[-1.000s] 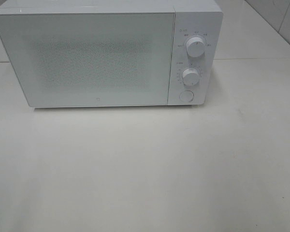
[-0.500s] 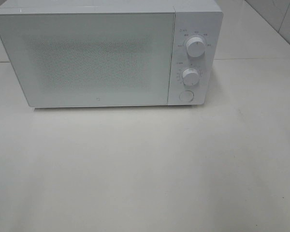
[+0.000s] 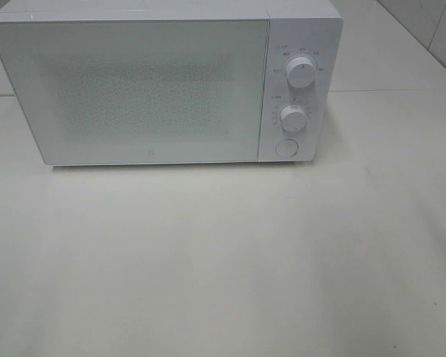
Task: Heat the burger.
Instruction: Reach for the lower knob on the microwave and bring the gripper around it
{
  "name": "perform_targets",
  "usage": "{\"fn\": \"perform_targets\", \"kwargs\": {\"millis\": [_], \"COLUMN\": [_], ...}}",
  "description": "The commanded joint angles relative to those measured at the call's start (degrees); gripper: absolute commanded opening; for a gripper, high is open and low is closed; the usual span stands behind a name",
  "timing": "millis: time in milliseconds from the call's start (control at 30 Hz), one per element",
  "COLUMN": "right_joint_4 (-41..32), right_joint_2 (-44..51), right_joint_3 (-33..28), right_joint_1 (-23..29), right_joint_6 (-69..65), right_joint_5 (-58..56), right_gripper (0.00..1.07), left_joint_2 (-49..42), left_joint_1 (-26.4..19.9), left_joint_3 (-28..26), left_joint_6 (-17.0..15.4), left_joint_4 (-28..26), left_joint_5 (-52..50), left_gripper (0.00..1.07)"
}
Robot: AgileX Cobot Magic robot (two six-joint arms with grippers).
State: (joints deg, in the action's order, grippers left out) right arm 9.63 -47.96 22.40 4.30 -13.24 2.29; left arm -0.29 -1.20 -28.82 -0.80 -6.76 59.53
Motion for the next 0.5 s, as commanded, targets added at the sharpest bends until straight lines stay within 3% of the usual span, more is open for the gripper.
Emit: {"fn": "perform_targets", "kwargs": {"millis": [33, 400, 500], "right_joint_4": [0.3, -0.1, -3.2], "right_joint_2": [-2.7, -14.0, -17.3], "right_joint_3": [-0.2, -4.1, -4.7], "right_joint_1": [-0.4, -0.3, -0.2], "right_joint_6": [-0.1, 0.2, 0.7], "right_joint_5": [5.6, 26.6, 31.4], "right_gripper": [0.76, 0.76, 0.76], "left_joint_2": [-1.4, -1.4, -1.4], "left_joint_1": [-0.1, -0.1, -0.1], "left_joint_3": [0.2, 0.2, 0.2], "left_joint_6": [0.1, 0.1, 0.1], "left_joint_4": [-0.5, -0.5, -0.5], "left_joint_5": [-0.6, -0.6, -0.6], "left_gripper": [1.0, 1.0, 1.0]}}
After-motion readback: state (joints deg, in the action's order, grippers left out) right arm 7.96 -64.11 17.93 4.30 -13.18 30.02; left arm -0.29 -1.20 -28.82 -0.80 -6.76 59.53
